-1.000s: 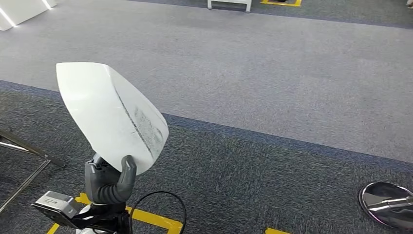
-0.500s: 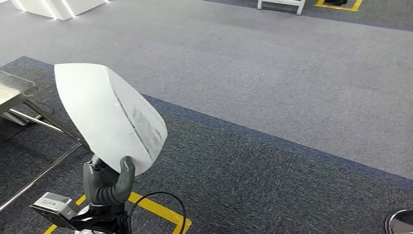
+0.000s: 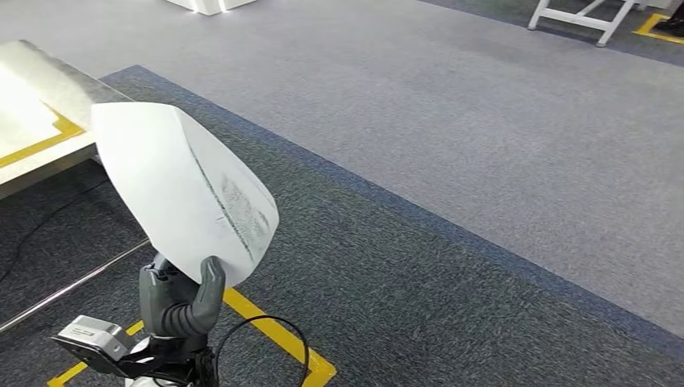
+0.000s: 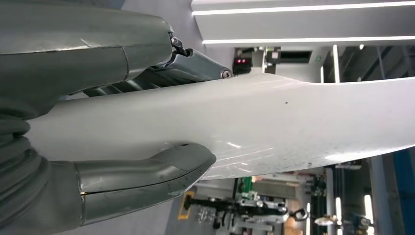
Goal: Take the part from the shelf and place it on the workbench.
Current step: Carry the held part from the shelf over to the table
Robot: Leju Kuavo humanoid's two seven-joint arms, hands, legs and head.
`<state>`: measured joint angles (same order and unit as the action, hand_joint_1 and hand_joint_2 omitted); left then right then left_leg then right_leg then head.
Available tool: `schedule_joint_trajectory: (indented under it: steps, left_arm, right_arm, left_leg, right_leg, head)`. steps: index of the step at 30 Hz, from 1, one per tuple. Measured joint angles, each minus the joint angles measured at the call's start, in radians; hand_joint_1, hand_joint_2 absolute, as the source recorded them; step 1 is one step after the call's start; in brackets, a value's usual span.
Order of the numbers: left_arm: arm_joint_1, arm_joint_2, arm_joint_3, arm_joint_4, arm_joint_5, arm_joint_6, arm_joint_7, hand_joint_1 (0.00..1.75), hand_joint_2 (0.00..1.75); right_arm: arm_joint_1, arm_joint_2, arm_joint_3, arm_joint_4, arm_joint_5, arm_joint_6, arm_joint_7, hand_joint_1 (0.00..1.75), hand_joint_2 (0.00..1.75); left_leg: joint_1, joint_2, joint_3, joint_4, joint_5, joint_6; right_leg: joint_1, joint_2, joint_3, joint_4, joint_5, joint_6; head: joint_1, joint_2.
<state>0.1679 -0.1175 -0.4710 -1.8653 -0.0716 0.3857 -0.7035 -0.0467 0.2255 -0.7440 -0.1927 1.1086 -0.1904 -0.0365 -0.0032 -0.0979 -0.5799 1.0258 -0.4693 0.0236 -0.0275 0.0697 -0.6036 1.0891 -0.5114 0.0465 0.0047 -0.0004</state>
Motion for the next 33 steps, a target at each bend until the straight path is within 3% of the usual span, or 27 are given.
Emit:
schedule_joint_trajectory:
  steps: [2, 4, 6, 8, 10, 11, 12, 13, 15, 17, 19, 20, 22, 24, 25, 26, 27, 28, 30, 31, 33]
  left_arm:
    - [0.001, 0.000, 0.000, 0.000, -0.001, 0.000, 0.001, 1.75, 1.75]
    - [0.003, 0.000, 0.001, 0.000, -0.002, 0.000, 0.001, 1.75, 1.75]
    - [0.002, 0.001, 0.002, 0.000, -0.002, 0.001, 0.001, 1.75, 1.75]
    - [0.001, 0.002, 0.002, 0.000, -0.003, 0.001, 0.000, 1.75, 1.75]
    - [0.001, 0.003, 0.002, 0.000, -0.007, 0.004, 0.000, 1.75, 1.75]
    - [0.002, 0.003, 0.002, 0.000, -0.008, 0.007, 0.000, 1.75, 1.75]
    - [0.003, 0.003, 0.002, 0.000, -0.008, 0.009, 0.000, 1.75, 1.75]
    - [0.003, 0.003, 0.002, 0.000, -0.007, 0.010, 0.000, 1.75, 1.75]
    - [0.002, 0.003, 0.002, 0.000, -0.002, 0.010, 0.001, 1.75, 1.75]
    - [0.001, 0.003, 0.003, 0.000, 0.003, 0.007, 0.000, 1.75, 1.75]
    - [0.003, 0.003, 0.003, -0.001, 0.006, 0.003, 0.000, 1.75, 1.75]
    - [0.004, 0.002, 0.003, -0.002, 0.007, 0.001, 0.000, 1.75, 1.75]
    - [0.003, 0.001, 0.003, -0.005, 0.007, -0.001, 0.000, 1.75, 1.75]
    - [0.001, 0.000, 0.003, -0.006, 0.008, -0.003, -0.001, 1.75, 1.75]
    - [0.002, 0.000, 0.003, -0.006, 0.009, -0.004, -0.001, 1.75, 1.75]
    - [0.002, 0.001, 0.003, -0.006, 0.009, -0.006, -0.001, 1.75, 1.75]
    - [0.002, 0.001, 0.003, -0.006, 0.009, -0.007, 0.000, 1.75, 1.75]
    - [0.002, 0.001, 0.004, -0.006, 0.006, -0.008, -0.001, 1.75, 1.75]
    - [0.001, 0.001, 0.004, -0.006, -0.001, -0.006, -0.001, 1.75, 1.75]
    - [0.001, 0.001, 0.003, -0.007, -0.005, -0.004, -0.001, 1.75, 1.75]
    - [0.001, 0.002, 0.003, -0.007, -0.009, -0.001, 0.000, 1.75, 1.75]
  right_arm:
    - [-0.001, 0.000, 0.000, 0.000, 0.000, 0.001, 0.000, 0.00, 0.00]
    - [-0.001, 0.001, 0.000, 0.000, 0.001, 0.001, 0.000, 0.00, 0.00]
    - [-0.001, 0.002, 0.000, 0.000, 0.002, 0.001, 0.000, 0.00, 0.00]
    - [0.001, 0.002, -0.001, 0.000, 0.002, 0.001, 0.000, 0.00, 0.00]
    - [0.004, 0.002, -0.001, 0.000, 0.002, 0.001, 0.000, 0.00, 0.00]
    - [0.004, 0.002, -0.001, 0.000, 0.002, 0.002, 0.001, 0.00, 0.00]
    - [0.003, 0.002, -0.001, 0.000, 0.003, 0.002, 0.001, 0.00, 0.00]
    - [0.003, 0.002, -0.001, 0.000, 0.003, 0.003, 0.001, 0.00, 0.00]
    - [0.001, 0.003, -0.001, 0.000, 0.004, 0.003, 0.000, 0.00, 0.00]
    - [0.000, 0.003, -0.001, 0.000, 0.005, 0.003, 0.000, 0.00, 0.00]
    - [-0.002, 0.003, -0.001, 0.000, 0.007, 0.003, 0.000, 0.00, 0.00]
    - [-0.004, 0.003, -0.001, 0.000, 0.008, 0.003, 0.000, 0.00, 0.00]
    - [-0.006, 0.003, -0.001, 0.000, 0.010, 0.003, -0.002, 0.00, 0.00]
    - [-0.004, 0.003, -0.001, 0.000, 0.011, 0.003, -0.002, 0.00, 0.00]
    - [-0.003, 0.003, -0.001, 0.000, 0.012, 0.003, -0.002, 0.00, 0.00]
    - [-0.001, 0.002, -0.001, 0.000, 0.012, 0.003, -0.002, 0.00, 0.00]
    - [0.000, 0.002, -0.001, 0.000, 0.013, 0.003, -0.001, 0.00, 0.00]
    - [0.001, 0.002, -0.001, 0.000, 0.013, 0.003, -0.002, 0.00, 0.00]
    - [0.000, 0.002, -0.001, 0.000, 0.014, 0.003, -0.002, 0.00, 0.00]
    - [0.000, 0.002, -0.001, 0.000, 0.015, 0.003, -0.002, 0.00, 0.00]
    - [-0.002, 0.002, -0.001, 0.001, 0.016, 0.004, -0.002, 0.00, 0.00]
  left_leg:
    - [0.002, -0.023, -0.008, 0.006, -0.001, -0.012]
    - [0.005, -0.040, -0.014, 0.006, 0.002, -0.022]
    - [0.002, 0.001, -0.030, 0.039, -0.019, -0.031]
    - [0.001, 0.062, -0.076, 0.141, -0.073, -0.039]
    - [0.005, 0.082, -0.131, 0.255, -0.117, -0.044]
    - [0.007, 0.085, -0.141, 0.276, -0.115, -0.045]
    - [0.008, 0.088, -0.133, 0.258, -0.095, -0.044]
    - [0.007, 0.097, -0.106, 0.206, -0.062, -0.041]
    - [-0.001, 0.142, -0.040, 0.075, -0.009, -0.030]
    - [-0.011, 0.170, -0.011, 0.012, 0.001, -0.019]
    - [-0.011, 0.151, -0.011, 0.005, 0.001, -0.009]
    - [-0.008, 0.140, -0.008, -0.001, 0.003, -0.004]
    - [0.000, 0.119, -0.001, -0.012, 0.008, 0.007]
    - [0.002, 0.097, 0.000, -0.013, 0.008, 0.013]
    - [0.001, 0.083, 0.001, -0.012, 0.007, 0.014]
    - [0.001, 0.069, 0.001, -0.012, 0.007, 0.015]
    - [0.002, 0.053, 0.003, -0.011, 0.006, 0.014]
    - [0.003, 0.038, 0.005, -0.010, 0.004, 0.012]
    - [0.004, 0.010, 0.007, -0.003, -0.002, 0.003]
    - [0.004, -0.002, 0.005, 0.000, -0.005, -0.002]
    - [0.004, -0.021, -0.001, 0.003, -0.005, -0.013]
  right_leg:
    - [-0.004, 0.035, 0.025, -0.049, 0.004, -0.006]
    - [-0.002, 0.014, 0.031, -0.054, 0.004, -0.018]
    - [-0.002, -0.016, 0.039, -0.059, 0.004, -0.032]
    - [0.000, -0.050, 0.045, -0.062, 0.001, -0.042]
    - [0.003, -0.084, 0.048, -0.062, -0.004, -0.046]
    - [0.005, -0.100, 0.050, -0.062, -0.006, -0.047]
    - [0.006, -0.115, 0.052, -0.062, -0.009, -0.046]
    - [0.006, -0.128, 0.057, -0.062, -0.012, -0.045]
    - [0.009, -0.150, 0.065, -0.061, -0.019, -0.039]
    - [0.013, -0.170, 0.071, -0.063, -0.025, -0.030]
    - [0.015, -0.188, 0.078, -0.069, -0.029, -0.019]
    - [0.014, -0.179, 0.080, -0.067, -0.035, -0.013]
    - [0.012, -0.129, 0.057, -0.014, -0.070, -0.005]
    - [0.011, -0.082, -0.009, 0.115, -0.127, -0.003]
    - [0.011, -0.075, -0.045, 0.176, -0.145, -0.002]
    - [0.011, -0.072, -0.069, 0.209, -0.144, -0.001]
    - [0.010, -0.071, -0.076, 0.203, -0.122, -0.001]
    - [0.009, -0.065, -0.062, 0.155, -0.082, -0.001]
    - [0.004, -0.029, -0.010, 0.019, -0.008, -0.002]
    - [0.001, -0.013, 0.013, -0.030, 0.009, -0.004]
    - [0.002, -0.002, 0.031, -0.058, 0.006, -0.014]
  head:
    - [0.001, 0.000]
    - [0.001, 0.000]
    - [-0.003, 0.000]
    - [-0.009, 0.000]
    - [-0.010, 0.000]
    - [-0.011, 0.000]
    - [-0.011, 0.000]
    - [-0.011, 0.000]
    - [-0.011, 0.000]
    - [-0.010, 0.000]
    - [-0.010, 0.000]
    - [-0.008, 0.000]
    - [-0.003, 0.000]
    - [0.001, 0.000]
    - [0.002, 0.000]
    - [0.002, 0.000]
    - [0.002, 0.000]
    - [0.002, 0.000]
    - [0.002, 0.000]
    - [0.002, 0.000]
    - [0.002, 0.000]
